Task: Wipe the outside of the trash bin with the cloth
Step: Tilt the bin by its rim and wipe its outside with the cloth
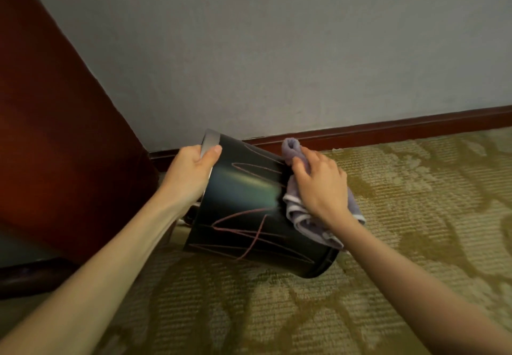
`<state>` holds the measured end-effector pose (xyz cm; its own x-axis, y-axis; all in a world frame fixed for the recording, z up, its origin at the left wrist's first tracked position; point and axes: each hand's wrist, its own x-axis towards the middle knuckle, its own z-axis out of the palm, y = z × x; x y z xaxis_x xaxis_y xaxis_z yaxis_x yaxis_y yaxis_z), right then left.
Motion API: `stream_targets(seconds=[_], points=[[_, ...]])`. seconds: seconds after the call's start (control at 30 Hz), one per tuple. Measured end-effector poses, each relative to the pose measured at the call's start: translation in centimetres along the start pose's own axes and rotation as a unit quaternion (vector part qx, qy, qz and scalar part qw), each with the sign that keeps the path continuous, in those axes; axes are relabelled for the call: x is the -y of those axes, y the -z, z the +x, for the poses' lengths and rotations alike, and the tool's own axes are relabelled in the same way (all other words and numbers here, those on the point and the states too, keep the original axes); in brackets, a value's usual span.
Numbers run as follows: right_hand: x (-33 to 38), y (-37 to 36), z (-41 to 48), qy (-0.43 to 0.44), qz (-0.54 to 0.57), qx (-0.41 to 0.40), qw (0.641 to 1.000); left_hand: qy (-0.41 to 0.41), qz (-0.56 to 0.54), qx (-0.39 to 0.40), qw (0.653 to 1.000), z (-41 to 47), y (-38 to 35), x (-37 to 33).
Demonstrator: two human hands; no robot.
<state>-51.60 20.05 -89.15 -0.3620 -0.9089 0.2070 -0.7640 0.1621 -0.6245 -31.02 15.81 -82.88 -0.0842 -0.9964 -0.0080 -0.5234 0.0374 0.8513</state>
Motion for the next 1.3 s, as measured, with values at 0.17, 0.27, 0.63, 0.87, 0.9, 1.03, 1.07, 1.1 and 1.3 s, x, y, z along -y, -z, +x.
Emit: stream_targets(seconds=[0.17, 0.27, 0.63, 0.87, 0.9, 1.03, 1.07, 1.1, 1.3], points=[[-1.5, 0.9, 3.8, -0.109, 0.022, 0.116, 0.987, -0.041, 0.007, 0.022, 0.999, -0.7, -0.3, 0.0], [-1.6, 1.0, 4.3, -0.11, 0.022, 0.117, 0.987, -0.047, 0.02, 0.001, 0.999, -0.7, -0.9, -0.2], [-0.1, -1.1, -4.1, -0.056, -0.031, -0.089, 0.994, -0.017, 0.093, -0.027, 0.995, 1.6, -1.7, -1.4], [-0.1, -1.7, -6.7, -0.051, -0.026, -0.142, 0.988, -0.078, 0.089, 0.031, 0.993, 1.5, -1.9, -2.0], [-0.3, -1.4, -6.2, -0.055, -0.01, -0.137, 0.989, -0.085, 0.086, 0.038, 0.992, 1.3, -2.0, -2.1], [-1.0, 0.0, -3.0, -0.08, 0.012, -0.079, 0.994, -0.107, 0.074, 0.051, 0.99, 0.7, -2.4, -2.3], [-1.1, 0.3, -1.9, -0.095, 0.014, -0.058, 0.994, -0.113, 0.069, 0.058, 0.989, 0.5, -2.4, -2.2], [-1.2, 0.7, -0.6, -0.113, 0.02, -0.034, 0.993, -0.118, 0.064, 0.066, 0.989, 0.2, -2.4, -2.2], [-0.8, 1.3, 3.4, -0.155, 0.032, 0.069, 0.985, -0.113, 0.069, 0.044, 0.99, 0.1, -2.3, -2.0]])
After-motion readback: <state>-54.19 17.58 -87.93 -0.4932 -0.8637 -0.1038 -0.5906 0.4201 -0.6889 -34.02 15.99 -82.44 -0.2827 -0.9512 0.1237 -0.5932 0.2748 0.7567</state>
